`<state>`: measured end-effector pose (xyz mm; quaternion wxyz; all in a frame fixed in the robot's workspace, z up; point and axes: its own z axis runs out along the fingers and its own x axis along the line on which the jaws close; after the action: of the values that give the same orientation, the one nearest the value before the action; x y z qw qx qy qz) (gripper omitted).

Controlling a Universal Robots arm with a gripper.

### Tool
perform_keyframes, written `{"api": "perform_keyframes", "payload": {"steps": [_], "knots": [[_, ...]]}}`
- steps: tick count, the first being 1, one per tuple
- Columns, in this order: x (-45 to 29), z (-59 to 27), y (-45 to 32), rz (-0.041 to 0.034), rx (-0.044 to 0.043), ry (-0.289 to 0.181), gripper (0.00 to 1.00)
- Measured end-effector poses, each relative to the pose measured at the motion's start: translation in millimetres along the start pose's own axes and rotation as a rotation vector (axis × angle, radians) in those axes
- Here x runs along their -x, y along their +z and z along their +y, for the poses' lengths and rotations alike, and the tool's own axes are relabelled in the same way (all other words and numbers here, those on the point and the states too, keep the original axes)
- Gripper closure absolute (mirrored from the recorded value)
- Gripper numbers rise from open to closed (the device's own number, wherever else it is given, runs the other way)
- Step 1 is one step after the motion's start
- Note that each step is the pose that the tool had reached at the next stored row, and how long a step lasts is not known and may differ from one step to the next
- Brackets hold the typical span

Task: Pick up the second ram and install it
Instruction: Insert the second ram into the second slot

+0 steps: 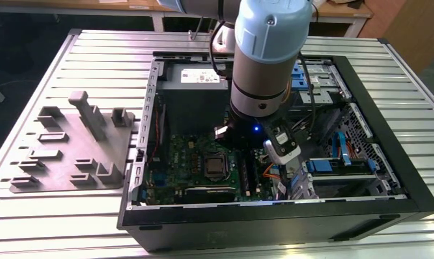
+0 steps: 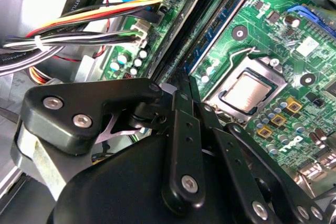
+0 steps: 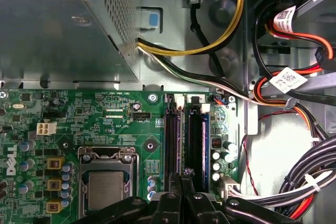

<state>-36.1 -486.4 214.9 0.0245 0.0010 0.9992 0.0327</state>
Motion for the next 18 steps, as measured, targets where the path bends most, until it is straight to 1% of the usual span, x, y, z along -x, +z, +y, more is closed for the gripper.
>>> {"api": "perform_keyframes", "payload": {"steps": [1, 2, 4, 5, 8, 10, 14, 17, 18], "knots": [[0.0, 0.0, 0.1, 0.0, 0.0002, 0.0, 0.88], [0.0, 0.0, 0.1, 0.0, 0.0001, 0.0, 0.82], [0.0, 0.0, 0.1, 0.0, 0.0001, 0.0, 0.82], [0.0, 0.0, 0.1, 0.0, 0.0001, 0.0, 0.75], [0.0, 0.0, -0.5, 0.0001, -0.0003, 0.0, 0.75], [0.2, 0.3, -4.4, 0.0, -0.0001, 0.0, 0.75], [0.9, 1.2, -17.7, 0.0, 0.0, 0.0, 0.75], [1.2, 1.6, -25.2, 0.0, -0.0001, 0.0, 0.75], [1.3, 1.7, -26.6, 0.0001, -0.0002, 0.0, 0.75]]}}
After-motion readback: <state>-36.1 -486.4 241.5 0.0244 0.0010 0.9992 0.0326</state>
